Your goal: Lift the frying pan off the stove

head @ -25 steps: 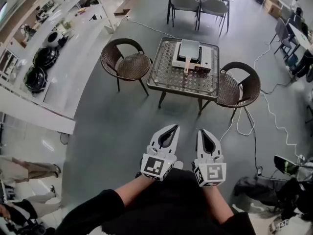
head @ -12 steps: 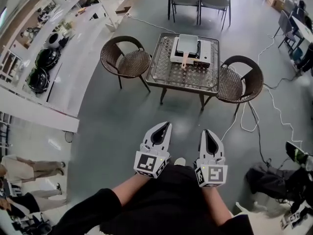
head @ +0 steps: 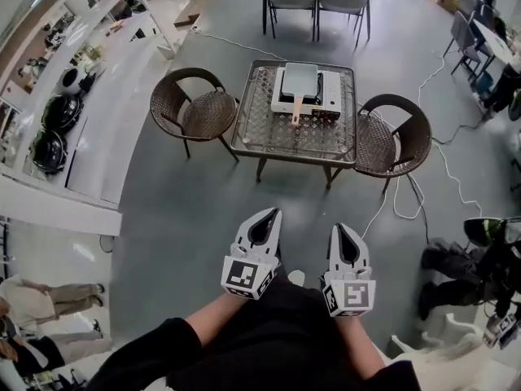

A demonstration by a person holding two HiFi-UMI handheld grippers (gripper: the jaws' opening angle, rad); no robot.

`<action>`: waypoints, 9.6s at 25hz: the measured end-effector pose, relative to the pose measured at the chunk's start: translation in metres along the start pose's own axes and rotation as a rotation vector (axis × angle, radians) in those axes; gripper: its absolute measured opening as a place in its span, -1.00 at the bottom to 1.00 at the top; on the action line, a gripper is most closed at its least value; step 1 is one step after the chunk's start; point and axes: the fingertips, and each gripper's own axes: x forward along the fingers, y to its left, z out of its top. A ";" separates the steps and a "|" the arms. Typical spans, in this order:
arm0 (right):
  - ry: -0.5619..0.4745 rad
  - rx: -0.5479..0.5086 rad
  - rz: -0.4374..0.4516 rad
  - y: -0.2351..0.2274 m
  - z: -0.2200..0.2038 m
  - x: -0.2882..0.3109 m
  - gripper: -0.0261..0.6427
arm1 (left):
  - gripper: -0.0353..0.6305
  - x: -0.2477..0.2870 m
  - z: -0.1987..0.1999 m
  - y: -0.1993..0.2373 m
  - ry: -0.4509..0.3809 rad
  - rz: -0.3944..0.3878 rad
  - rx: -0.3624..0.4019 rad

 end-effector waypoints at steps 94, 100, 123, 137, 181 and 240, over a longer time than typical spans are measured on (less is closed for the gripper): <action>0.810 0.305 -0.075 -0.146 -0.200 0.633 -0.24 | -0.85 0.460 -0.023 0.357 0.275 0.006 -0.089; 0.878 0.377 -0.062 -0.143 -0.221 0.646 -0.24 | -0.85 0.467 -0.023 0.368 0.270 0.068 -0.154; 0.987 0.451 -0.099 -0.154 -0.251 0.664 -0.41 | -0.85 0.465 -0.004 0.383 0.270 0.146 -0.210; 0.987 0.497 -0.101 -0.151 -0.250 0.662 -0.60 | -0.85 0.456 0.005 0.387 0.257 0.150 -0.225; 0.589 0.334 -0.010 -0.021 -0.067 0.502 -0.61 | -0.85 0.283 0.043 0.342 0.099 0.009 -0.178; 0.169 0.093 -0.058 -0.038 0.056 0.293 -0.61 | -0.85 0.208 0.072 0.196 0.003 -0.061 -0.026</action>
